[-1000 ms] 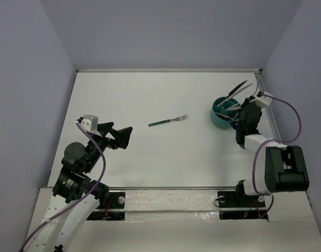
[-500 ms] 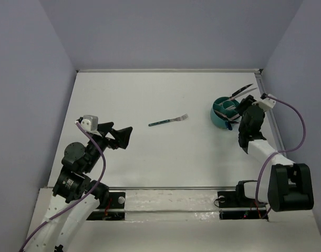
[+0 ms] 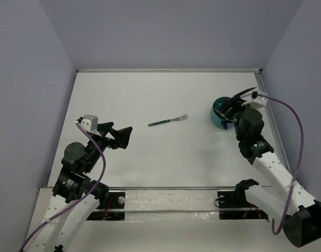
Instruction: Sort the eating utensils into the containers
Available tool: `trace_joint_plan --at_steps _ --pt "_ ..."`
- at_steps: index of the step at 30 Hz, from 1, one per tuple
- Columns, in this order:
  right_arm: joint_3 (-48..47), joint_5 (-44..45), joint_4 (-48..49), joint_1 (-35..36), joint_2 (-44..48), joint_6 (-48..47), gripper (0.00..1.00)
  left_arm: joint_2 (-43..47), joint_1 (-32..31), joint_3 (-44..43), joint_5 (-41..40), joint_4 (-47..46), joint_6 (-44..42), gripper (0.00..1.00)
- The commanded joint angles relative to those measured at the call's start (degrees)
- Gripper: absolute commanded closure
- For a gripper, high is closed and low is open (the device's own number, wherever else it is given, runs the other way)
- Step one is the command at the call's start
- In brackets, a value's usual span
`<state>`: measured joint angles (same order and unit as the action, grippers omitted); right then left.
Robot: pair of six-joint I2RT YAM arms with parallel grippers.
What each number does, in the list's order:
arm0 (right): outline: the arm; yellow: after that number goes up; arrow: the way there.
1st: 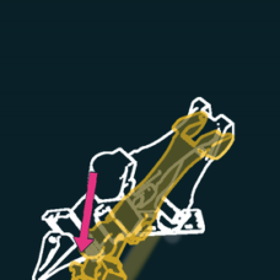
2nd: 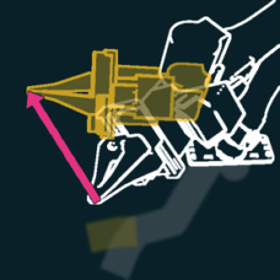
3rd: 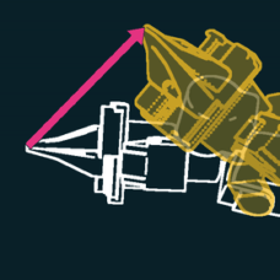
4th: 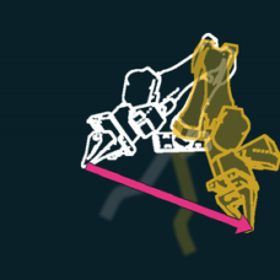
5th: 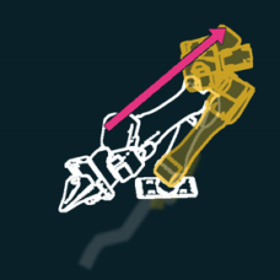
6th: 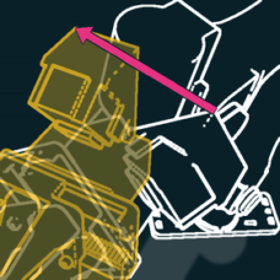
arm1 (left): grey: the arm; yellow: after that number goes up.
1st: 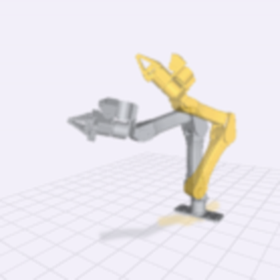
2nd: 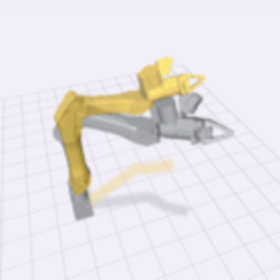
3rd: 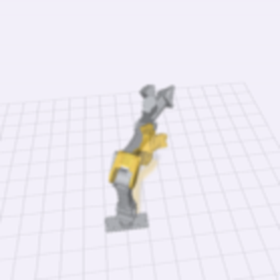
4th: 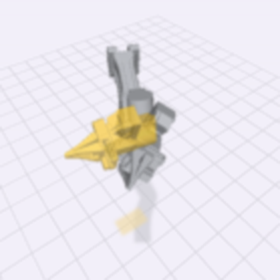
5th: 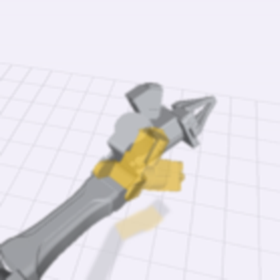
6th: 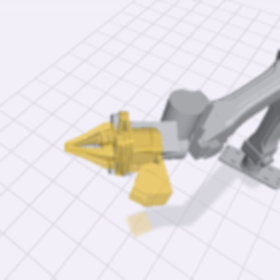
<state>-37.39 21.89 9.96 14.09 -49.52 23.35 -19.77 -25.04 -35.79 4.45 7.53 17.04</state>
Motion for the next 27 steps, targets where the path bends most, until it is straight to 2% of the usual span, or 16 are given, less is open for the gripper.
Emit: trace_joint_plan --at_steps 1,3,6,10,13,14,15,19,27 --pt "-5.1 -0.5 -8.2 10.3 -1.8 0.8 0.32 -0.3 0.7 -1.4 -0.4 -3.2 -0.2 0.01" --pt "-8.1 0.1 -9.3 13.8 -5.0 0.6 0.32 -0.4 0.7 -1.5 -0.7 -3.1 -0.2 0.01" --pt "-12.9 4.3 -11.5 23.7 -11.3 -0.8 0.3 -0.3 0.7 -1.5 -0.9 -3.0 -0.2 0.01" --pt "-18.2 4.6 -12.2 29.5 -21.9 -0.5 0.28 -0.1 1.2 -1.5 -1.2 -3.0 -0.2 0.01" --pt "-21.8 3.2 -11.7 31.8 -31.5 1.8 0.25 -0.2 1.2 -1.5 -1.2 -3.0 -0.2 0.01" --pt "-22.7 3.2 -11.5 33.2 -33.6 2.7 0.21 -0.2 1.2 -1.5 -1.1 -2.8 -0.2 0.01" --pt "-23.5 3.0 -10.8 33.7 -37.7 3.2 0.11 -0.2 1.2 -1.5 -1.2 -2.7 -0.2 0.01" --pt "-27.9 1.7 -10.6 34.3 -47.0 6.7 0.01 -0.4 1.2 -1.4 -0.9 -2.8 -0.2 0.01" --pt "-36.3 0.0 -9.5 34.3 -60.2 13.1 0.0 -0.1 1.2 -1.4 -0.8 -2.7 -0.2 0.01"
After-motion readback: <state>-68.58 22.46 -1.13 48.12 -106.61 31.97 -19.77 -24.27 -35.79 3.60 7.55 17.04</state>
